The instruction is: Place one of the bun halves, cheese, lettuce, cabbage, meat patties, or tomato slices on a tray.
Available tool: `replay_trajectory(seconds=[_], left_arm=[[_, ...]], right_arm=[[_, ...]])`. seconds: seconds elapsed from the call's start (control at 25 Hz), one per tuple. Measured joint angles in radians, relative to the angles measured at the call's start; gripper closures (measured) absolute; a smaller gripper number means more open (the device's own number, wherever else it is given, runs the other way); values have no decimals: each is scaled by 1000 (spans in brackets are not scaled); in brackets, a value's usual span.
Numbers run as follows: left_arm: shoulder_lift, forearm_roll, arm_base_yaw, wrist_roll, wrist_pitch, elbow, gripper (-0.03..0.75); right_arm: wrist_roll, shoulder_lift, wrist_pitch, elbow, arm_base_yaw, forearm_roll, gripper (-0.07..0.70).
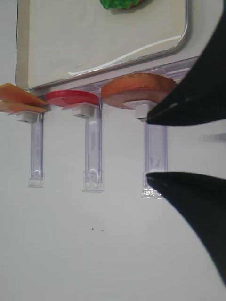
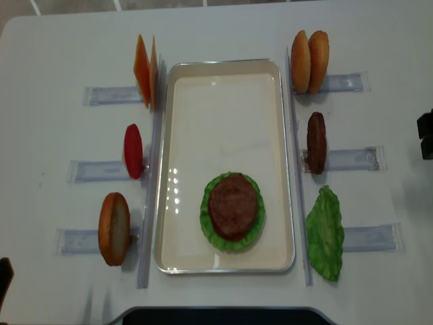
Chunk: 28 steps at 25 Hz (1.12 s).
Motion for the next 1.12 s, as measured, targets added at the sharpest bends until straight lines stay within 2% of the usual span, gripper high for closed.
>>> replay_trajectory(seconds=[0.32, 0.64, 0.84, 1.12], left_arm=[[0, 0, 0, 0, 0, 0, 450], [0, 0, 0, 0, 0, 0, 450], [0, 0, 0, 0, 0, 0, 450], [0, 0, 0, 0, 0, 0, 450]], right_arm=[[23, -256, -6, 191, 0, 0, 118], [26, -599, -7, 349, 0, -1, 118], [53, -777, 9, 367, 0, -1, 118], [71, -934, 46, 397, 0, -1, 118]])
